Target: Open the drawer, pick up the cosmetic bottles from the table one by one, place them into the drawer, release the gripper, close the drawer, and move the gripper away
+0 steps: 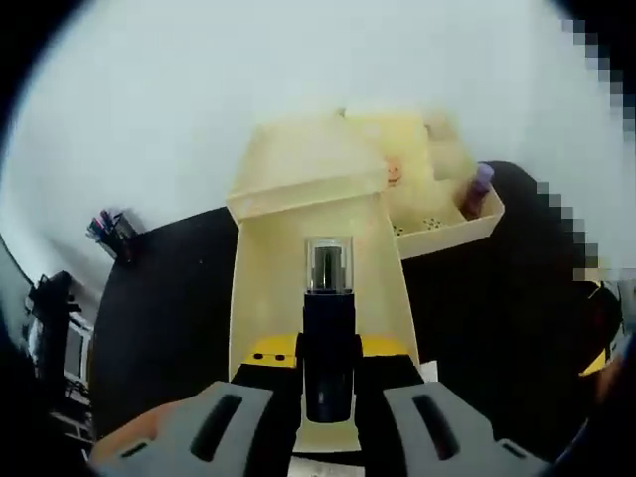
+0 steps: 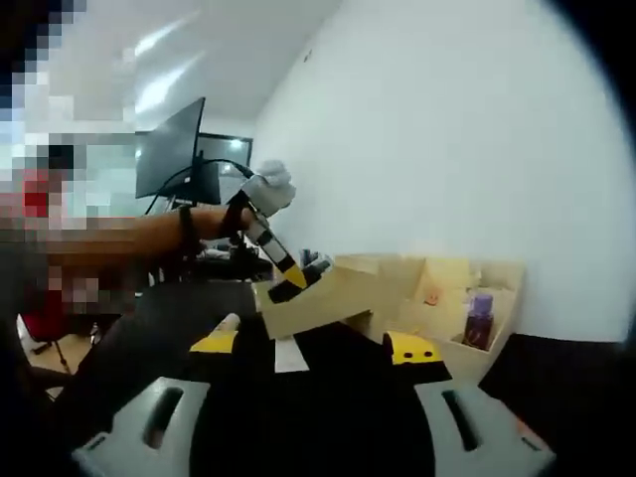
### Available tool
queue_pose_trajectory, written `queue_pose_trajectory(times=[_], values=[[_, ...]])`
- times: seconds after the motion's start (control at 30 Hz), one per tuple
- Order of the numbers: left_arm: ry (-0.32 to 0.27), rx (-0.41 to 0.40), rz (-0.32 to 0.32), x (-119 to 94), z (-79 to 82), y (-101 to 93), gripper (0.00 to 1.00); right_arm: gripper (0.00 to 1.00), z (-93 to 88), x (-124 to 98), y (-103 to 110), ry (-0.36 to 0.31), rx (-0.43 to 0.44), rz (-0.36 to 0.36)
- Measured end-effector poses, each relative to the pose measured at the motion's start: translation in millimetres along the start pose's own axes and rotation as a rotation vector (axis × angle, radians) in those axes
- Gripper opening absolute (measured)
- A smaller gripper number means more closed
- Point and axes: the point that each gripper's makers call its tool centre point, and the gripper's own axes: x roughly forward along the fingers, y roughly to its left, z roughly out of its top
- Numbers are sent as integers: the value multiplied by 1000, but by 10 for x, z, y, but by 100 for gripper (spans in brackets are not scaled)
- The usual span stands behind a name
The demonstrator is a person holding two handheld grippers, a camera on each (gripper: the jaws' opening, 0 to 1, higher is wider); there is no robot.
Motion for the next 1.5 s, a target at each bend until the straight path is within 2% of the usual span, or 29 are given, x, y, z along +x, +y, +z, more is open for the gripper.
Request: queue_pose_trajectory(times=[0.17,0.23,0.53,1.03,1.5], values=[[44,30,33,52,-155,-110,15,52,-17,8,20,9,-9,3],[53,28,37,98,-136,-66,15,51,-16,9,27,10,-14,4],[99,28,44,203,-274,-119,15,50,-43,24,54,28,-28,17],[102,-4,46,279,-282,-96,15,49,-49,16,62,34,-34,21],[82,9,57,367,-283,-53,15,49,-48,22,66,39,-39,21]])
